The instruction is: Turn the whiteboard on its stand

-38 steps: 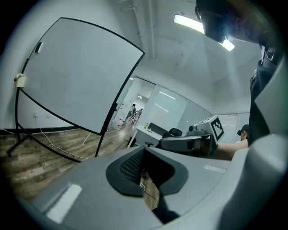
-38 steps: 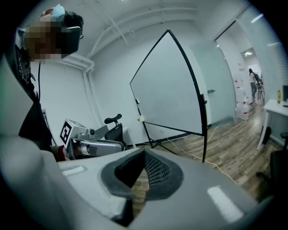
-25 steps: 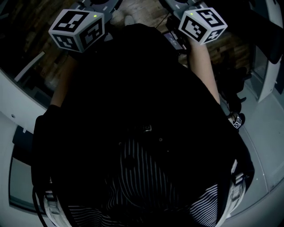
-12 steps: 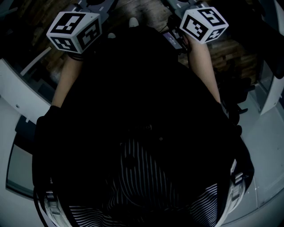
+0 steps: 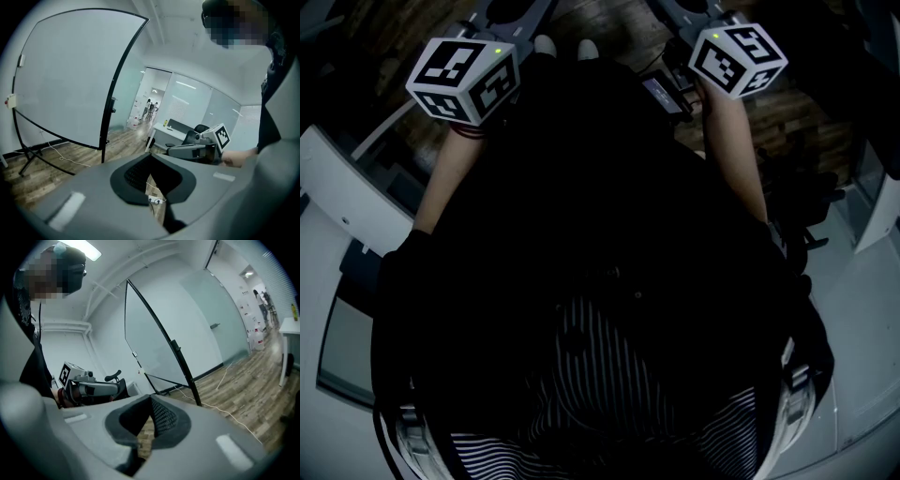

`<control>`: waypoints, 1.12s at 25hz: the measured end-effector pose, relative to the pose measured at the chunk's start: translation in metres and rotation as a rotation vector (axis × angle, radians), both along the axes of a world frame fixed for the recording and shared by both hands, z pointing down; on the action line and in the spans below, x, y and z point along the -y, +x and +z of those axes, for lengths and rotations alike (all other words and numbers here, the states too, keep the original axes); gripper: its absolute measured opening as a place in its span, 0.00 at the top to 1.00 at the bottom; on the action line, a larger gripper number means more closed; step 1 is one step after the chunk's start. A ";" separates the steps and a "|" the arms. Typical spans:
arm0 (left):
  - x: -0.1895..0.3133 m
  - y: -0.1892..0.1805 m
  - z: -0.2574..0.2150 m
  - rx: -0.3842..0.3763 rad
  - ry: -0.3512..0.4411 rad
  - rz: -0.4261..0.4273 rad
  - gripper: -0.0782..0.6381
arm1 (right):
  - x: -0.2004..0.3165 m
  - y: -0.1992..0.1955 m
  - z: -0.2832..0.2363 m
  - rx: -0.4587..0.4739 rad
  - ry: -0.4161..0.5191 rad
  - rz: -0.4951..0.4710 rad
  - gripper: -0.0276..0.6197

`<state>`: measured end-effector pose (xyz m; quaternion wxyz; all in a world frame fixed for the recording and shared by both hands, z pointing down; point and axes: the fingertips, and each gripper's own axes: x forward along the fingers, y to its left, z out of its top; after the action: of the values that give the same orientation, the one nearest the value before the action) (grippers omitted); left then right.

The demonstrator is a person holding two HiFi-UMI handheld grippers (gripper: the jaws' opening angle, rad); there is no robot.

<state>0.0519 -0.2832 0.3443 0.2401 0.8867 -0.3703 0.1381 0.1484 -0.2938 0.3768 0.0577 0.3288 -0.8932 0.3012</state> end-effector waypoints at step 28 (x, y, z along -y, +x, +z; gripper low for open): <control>0.104 -0.090 -0.017 -0.108 0.032 0.073 0.89 | 0.089 -0.108 -0.024 -0.066 0.016 0.007 0.96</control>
<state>-0.0385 -0.3873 0.3270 0.2401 0.9095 -0.3263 0.0930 0.0406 -0.3827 0.3531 0.0836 0.3421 -0.8920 0.2832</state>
